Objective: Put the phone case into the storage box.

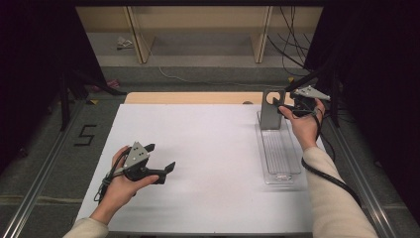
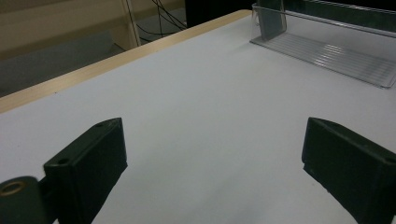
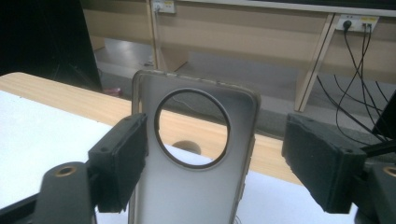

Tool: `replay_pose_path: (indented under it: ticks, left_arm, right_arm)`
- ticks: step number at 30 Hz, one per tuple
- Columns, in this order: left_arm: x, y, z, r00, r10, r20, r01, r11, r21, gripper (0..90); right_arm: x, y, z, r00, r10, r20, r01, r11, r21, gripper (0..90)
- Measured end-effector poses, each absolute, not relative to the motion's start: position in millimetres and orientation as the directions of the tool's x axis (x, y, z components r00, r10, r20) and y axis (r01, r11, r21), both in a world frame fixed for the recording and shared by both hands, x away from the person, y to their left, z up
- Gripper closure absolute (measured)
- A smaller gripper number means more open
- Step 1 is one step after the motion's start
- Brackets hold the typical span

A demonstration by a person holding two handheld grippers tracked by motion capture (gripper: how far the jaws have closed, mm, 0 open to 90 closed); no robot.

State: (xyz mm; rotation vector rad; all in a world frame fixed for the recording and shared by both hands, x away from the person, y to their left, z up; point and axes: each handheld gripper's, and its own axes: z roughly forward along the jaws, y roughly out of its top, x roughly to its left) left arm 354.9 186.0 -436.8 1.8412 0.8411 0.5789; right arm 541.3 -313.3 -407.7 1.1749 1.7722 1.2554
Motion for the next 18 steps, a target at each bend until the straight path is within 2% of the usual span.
replay_pose_path:
  ticks: [18]
  left_arm:
    - [354,185,-436,0.646,0.763,0.018,0.292,-0.268,0.918,6.5]
  right_arm:
    - [525,-321,-405,-0.366,0.931,-0.011,0.318,0.136,0.938,21.0]
